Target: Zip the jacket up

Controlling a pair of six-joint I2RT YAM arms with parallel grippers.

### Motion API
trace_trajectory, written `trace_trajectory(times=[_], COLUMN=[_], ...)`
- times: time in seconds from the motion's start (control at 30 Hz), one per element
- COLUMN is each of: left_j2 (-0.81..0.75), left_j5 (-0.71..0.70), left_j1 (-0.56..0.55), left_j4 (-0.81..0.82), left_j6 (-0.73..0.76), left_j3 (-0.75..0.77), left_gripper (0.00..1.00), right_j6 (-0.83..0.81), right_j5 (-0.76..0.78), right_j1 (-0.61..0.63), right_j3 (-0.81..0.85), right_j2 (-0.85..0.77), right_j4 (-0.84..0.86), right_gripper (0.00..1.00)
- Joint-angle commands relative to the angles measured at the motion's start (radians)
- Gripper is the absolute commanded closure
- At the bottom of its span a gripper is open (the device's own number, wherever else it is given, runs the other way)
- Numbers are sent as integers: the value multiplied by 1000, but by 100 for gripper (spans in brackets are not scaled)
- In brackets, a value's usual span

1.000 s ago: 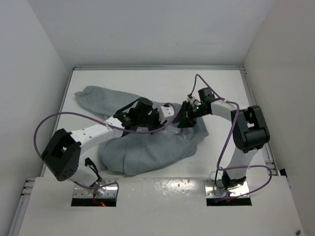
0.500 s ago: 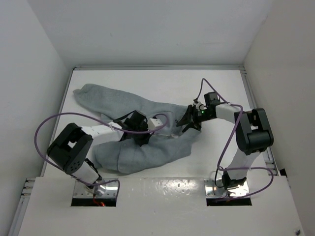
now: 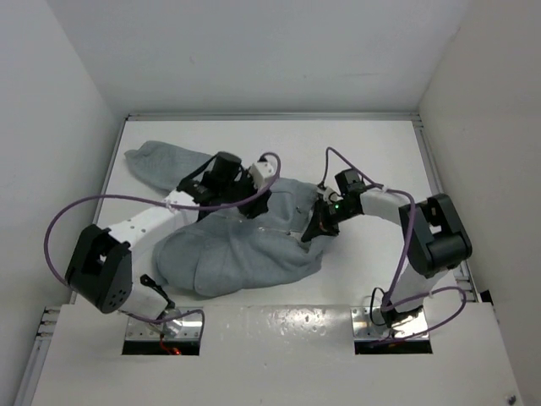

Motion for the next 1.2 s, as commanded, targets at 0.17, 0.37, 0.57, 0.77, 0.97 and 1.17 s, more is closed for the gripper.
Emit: trace_trajectory(times=[0.17, 0.37, 0.57, 0.77, 0.97, 1.17], left_j2=[325, 485, 629, 763, 841, 873], left_j5=[-42, -116, -335, -467, -458, -349], left_j1=[-70, -174, -256, -256, -247, -213], left_j4=[-2, -23, -141, -304, -364, -335], left_j6=[-107, -138, -101, -101, -120, -110], left_j3=[427, 579, 681, 770, 793, 811], left_gripper=[43, 39, 39, 42, 68, 100], right_j6=[20, 17, -22, -44, -58, -84], right_j5=[161, 166, 132, 88, 80, 75], right_j1=[-33, -84, -171, -248, -274, -274], right_j3=[-190, -179, -90, -6, 51, 64], right_j2=[-286, -300, -314, -312, -305, -302], right_j4=[-167, -233, -322, -371, -387, -371], right_gripper=[100, 90, 77, 74, 73, 71])
